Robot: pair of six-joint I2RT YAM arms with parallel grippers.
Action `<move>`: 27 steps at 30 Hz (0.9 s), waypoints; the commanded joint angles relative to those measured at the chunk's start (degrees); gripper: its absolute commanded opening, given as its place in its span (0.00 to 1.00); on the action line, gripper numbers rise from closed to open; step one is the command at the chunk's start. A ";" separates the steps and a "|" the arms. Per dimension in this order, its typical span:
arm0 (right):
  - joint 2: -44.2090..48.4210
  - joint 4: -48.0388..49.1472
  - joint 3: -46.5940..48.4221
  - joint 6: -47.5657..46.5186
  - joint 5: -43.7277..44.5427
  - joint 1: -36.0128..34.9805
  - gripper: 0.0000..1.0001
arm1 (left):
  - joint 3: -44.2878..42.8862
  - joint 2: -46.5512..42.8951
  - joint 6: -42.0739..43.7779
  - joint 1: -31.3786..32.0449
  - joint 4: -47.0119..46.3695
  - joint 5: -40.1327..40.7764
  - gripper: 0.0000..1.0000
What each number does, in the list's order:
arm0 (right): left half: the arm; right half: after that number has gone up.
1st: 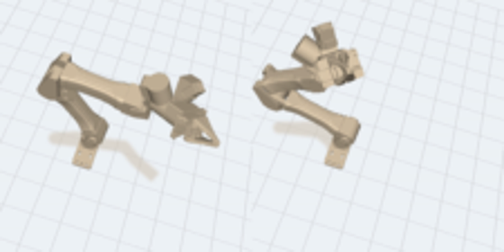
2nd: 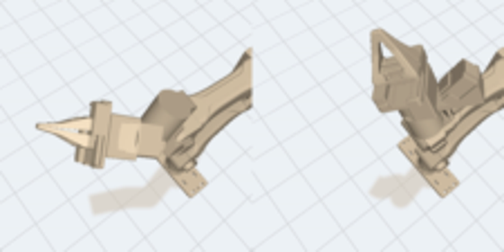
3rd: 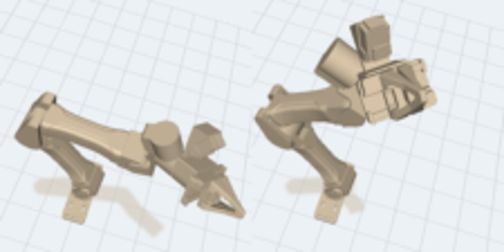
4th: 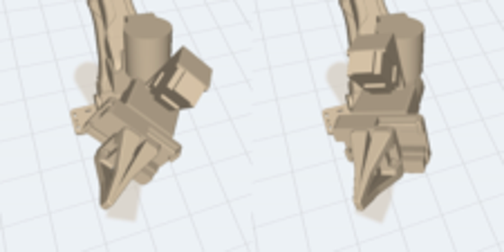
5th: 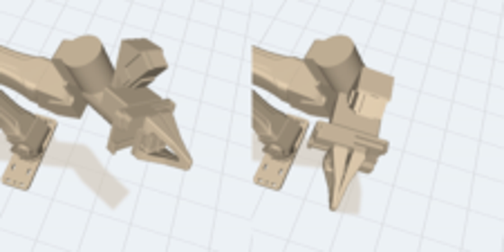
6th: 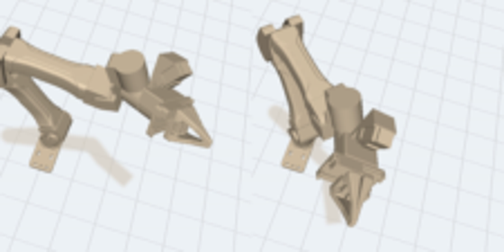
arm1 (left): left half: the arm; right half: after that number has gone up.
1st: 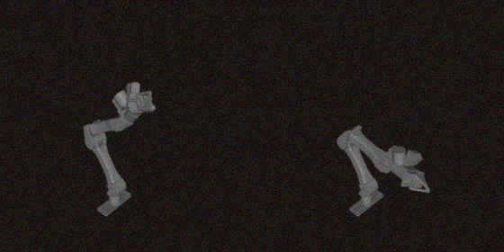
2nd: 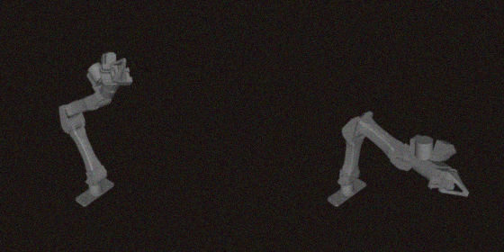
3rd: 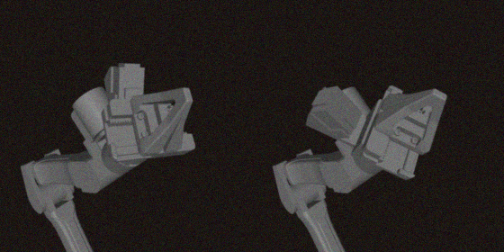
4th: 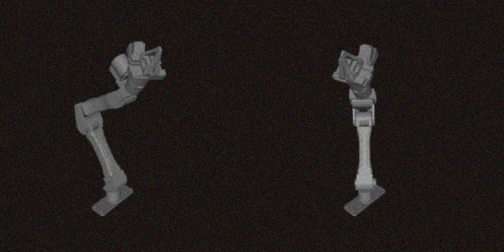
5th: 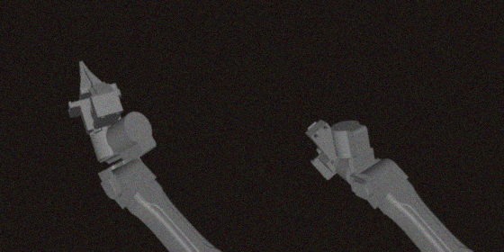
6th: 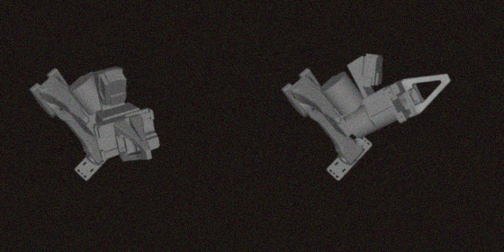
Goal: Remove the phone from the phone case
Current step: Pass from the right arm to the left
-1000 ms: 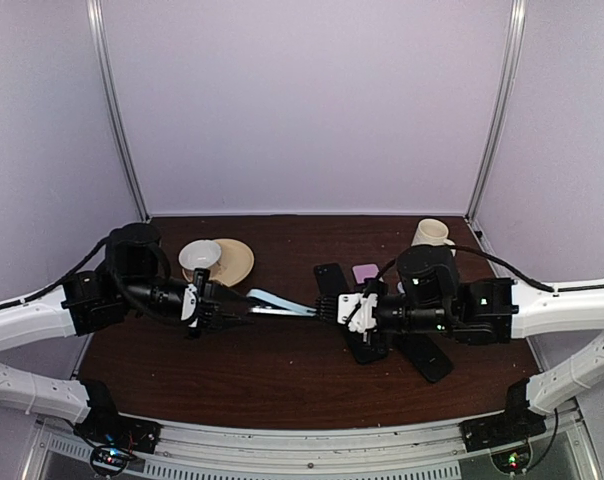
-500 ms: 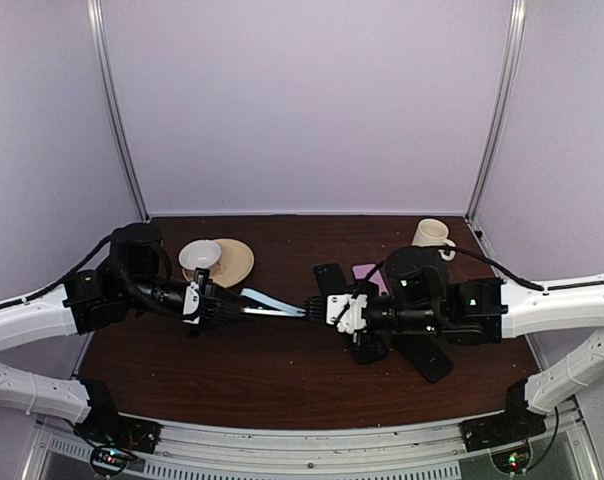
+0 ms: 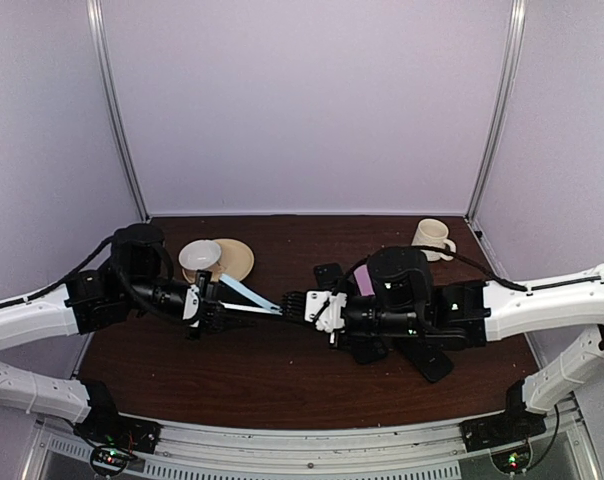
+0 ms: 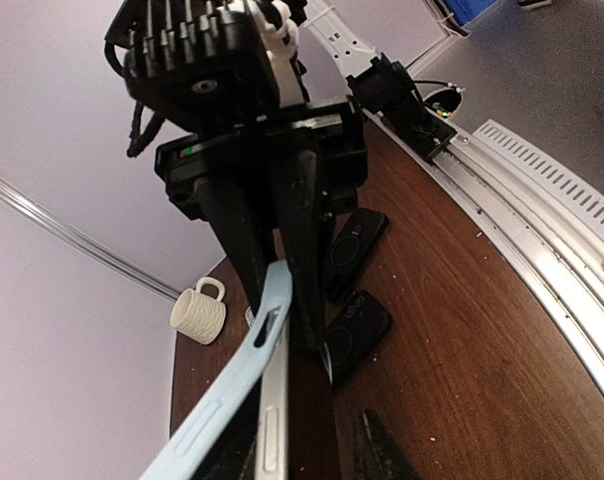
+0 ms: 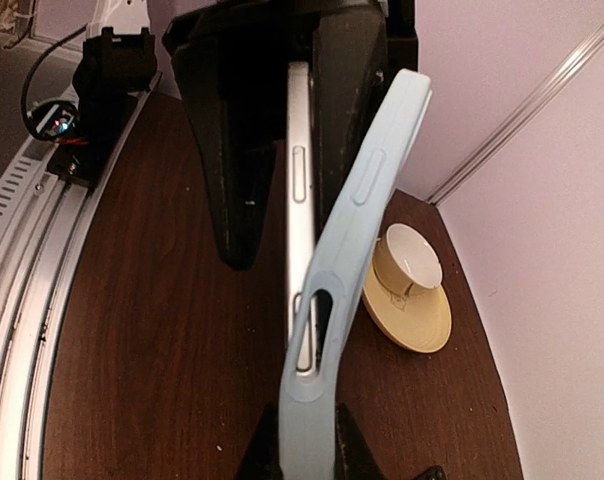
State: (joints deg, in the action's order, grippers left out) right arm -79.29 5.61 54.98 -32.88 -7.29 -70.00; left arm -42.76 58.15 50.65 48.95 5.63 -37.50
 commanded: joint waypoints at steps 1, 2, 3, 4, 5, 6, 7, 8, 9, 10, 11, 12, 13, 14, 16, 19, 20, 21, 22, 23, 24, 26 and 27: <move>-2.40 15.94 6.30 0.97 -1.69 -1.85 0.00 | -0.94 1.46 -0.38 0.28 -0.49 -3.07 0.29; -3.20 16.65 7.04 1.04 -1.49 -1.98 0.00 | -1.05 1.49 -0.38 0.27 -0.39 -3.18 0.29; -3.81 17.40 7.57 1.06 -1.38 -2.03 0.00 | -1.16 1.60 -0.38 0.27 -0.22 -3.15 0.29; -4.31 18.02 8.00 1.10 -1.36 -2.07 0.00 | -1.15 1.67 -0.33 0.27 -0.06 -3.05 0.29; -4.68 18.51 8.36 1.07 -1.35 -2.16 0.00 | -1.16 1.73 -0.22 0.27 0.07 -2.92 0.30; -4.95 18.59 8.57 0.93 -1.40 -2.23 0.00 | -1.17 1.71 -0.10 0.27 0.09 -2.79 0.30; -5.12 18.51 8.60 0.75 -1.16 -2.25 0.00 | -1.15 1.60 -0.06 0.27 0.09 -2.65 0.29; -4.90 18.40 8.46 0.46 -0.74 -2.27 0.00 | -1.12 1.42 0.08 0.27 0.08 -2.42 0.30; -4.58 18.07 8.07 -0.17 -0.13 -2.27 0.00 | -1.14 1.29 0.14 0.27 0.08 -1.93 0.31; -3.99 17.58 7.41 -0.78 0.63 -2.25 0.00 | -1.10 0.92 0.32 0.27 0.16 -1.57 0.33; -3.23 17.00 6.59 -1.37 1.57 -2.30 0.00 | -1.02 0.67 0.48 0.27 0.22 -1.16 0.36; -2.29 16.47 5.01 -1.98 2.67 -2.30 0.00 | -0.96 0.30 0.68 0.27 0.23 -0.79 0.38; -1.05 16.09 3.59 -2.76 3.92 -2.18 0.00 | -0.92 -0.10 0.86 0.27 0.51 -0.44 0.41; 0.13 15.61 2.30 -3.54 5.12 -2.16 0.00 | -1.06 -0.40 1.16 0.27 0.97 -0.02 0.44; 2.83 12.55 0.05 -4.81 6.54 -1.83 0.00 | -1.38 -0.94 1.94 0.27 2.41 0.31 0.48; 6.66 7.10 -2.26 -5.77 6.56 -0.82 0.00 | -2.30 -1.45 2.92 0.25 5.06 0.03 0.49; 7.97 5.62 -3.05 -6.03 6.33 -0.43 0.00 | -2.53 -1.57 3.10 0.27 5.65 -0.14 0.49; 9.14 4.11 -3.73 -6.27 6.13 -0.09 0.00 | -2.66 -1.74 3.21 0.27 6.16 -0.38 0.49; 10.17 2.67 -4.38 -6.71 6.05 0.16 0.00 | -2.69 -1.78 3.38 0.16 6.60 -0.65 0.49; 11.13 1.19 -4.88 -7.25 6.05 0.45 0.00 | -2.85 -1.81 3.62 0.18 7.28 -0.98 0.49; 11.97 -0.31 -5.29 -7.74 6.06 0.74 0.00 | -3.12 -1.83 3.83 0.14 7.98 -1.47 0.50; 13.60 -2.43 -6.22 -8.75 6.10 1.31 0.00 | -3.52 -1.70 4.66 0.02 9.49 -2.53 0.50; 14.35 -3.23 -6.54 -9.11 6.14 1.63 0.00 | -3.74 -1.52 4.70 0.01 9.95 -2.98 0.50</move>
State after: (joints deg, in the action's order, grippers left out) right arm -69.38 3.95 49.58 -40.18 -2.31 -70.00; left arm -44.75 57.08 53.34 49.43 11.05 -37.54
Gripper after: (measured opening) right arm 0.092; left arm 0.495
